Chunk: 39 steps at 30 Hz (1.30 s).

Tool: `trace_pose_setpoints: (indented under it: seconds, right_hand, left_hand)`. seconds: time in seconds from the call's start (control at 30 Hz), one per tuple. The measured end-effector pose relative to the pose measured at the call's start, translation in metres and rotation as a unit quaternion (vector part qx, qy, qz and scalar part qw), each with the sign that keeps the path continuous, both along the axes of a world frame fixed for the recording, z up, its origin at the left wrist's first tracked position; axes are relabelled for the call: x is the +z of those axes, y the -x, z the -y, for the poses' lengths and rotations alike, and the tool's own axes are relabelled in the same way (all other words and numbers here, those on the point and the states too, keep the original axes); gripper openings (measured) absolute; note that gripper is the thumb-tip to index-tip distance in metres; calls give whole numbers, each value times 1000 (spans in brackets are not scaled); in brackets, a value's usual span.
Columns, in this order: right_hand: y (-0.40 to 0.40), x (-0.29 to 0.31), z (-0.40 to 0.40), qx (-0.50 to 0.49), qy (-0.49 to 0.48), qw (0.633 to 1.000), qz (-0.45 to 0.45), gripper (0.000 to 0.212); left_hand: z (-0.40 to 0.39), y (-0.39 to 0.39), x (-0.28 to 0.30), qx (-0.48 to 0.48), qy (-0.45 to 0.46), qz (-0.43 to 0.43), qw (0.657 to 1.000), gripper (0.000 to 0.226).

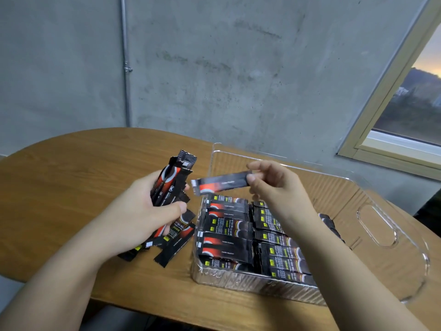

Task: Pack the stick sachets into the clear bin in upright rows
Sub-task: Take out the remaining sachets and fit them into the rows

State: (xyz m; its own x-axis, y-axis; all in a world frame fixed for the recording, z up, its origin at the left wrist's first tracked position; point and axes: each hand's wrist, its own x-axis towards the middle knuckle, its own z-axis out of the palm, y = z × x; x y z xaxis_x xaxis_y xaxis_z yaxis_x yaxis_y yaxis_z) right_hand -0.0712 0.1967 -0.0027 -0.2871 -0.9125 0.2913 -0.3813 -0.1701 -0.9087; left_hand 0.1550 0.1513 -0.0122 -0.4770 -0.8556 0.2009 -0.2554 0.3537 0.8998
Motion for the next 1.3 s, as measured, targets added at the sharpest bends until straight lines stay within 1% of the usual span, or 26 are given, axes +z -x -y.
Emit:
trace_pose_setpoints:
  seconds: [0.13,0.3,0.37,0.4,0.53,0.63,0.7,0.77,0.83,0.87,0.93,1.0,1.07,1.13,1.23,1.3]
  right_hand:
    - [23,-16,-14,-1,-139,990,10,15]
    - [39,-30,-31,76,-297,951,35,15]
    - [40,-32,-34,97,-331,938,42,15]
    - [40,-33,-34,104,-342,933,29,14]
    - [33,-36,-31,126,-373,919,-36,14]
    - [27,-38,-30,108,-386,910,-107,13]
    - [21,-41,-29,83,-384,902,-180,17]
    - [15,-40,-30,62,-378,885,-264,17]
    - [10,-39,-30,48,-363,882,-296,16]
    - [8,-38,-30,43,-348,891,-289,17]
    - [8,-34,-27,37,-299,920,-250,17]
    - [6,-27,-23,40,-230,952,-198,16]
    - [-3,-18,-19,61,-155,976,-140,13]
    - [-16,-8,-13,92,-99,986,-97,8]
    - [-37,4,-3,126,-45,989,-68,6]
    - [-48,10,2,144,-24,989,-35,9]
  left_hand:
    - [4,2,-6,0,-8,-9,1000,19]
    - [9,2,-11,-2,2,-14,1000,20]
    - [11,3,-13,-1,3,-17,1000,20]
    - [13,4,-14,0,2,-18,1000,20]
    - [16,7,-18,6,-1,-21,1000,19]
    - [18,7,-19,8,-3,-19,1000,19]
    - [19,7,-21,10,-6,-15,1000,19]
    - [19,7,-22,10,-11,-13,1000,19]
    - [19,8,-22,9,-15,-10,1000,19]
    - [19,9,-22,8,-16,-10,1000,18]
    - [18,8,-20,3,-18,-7,1000,16]
    - [16,8,-18,-3,-27,-6,1000,17]
    - [14,8,-16,-11,-43,-14,999,23]
    - [12,8,-14,-23,-51,-23,998,40]
    - [11,7,-13,-19,-35,-30,999,70]
    - [11,6,-11,-12,-31,-32,999,77]
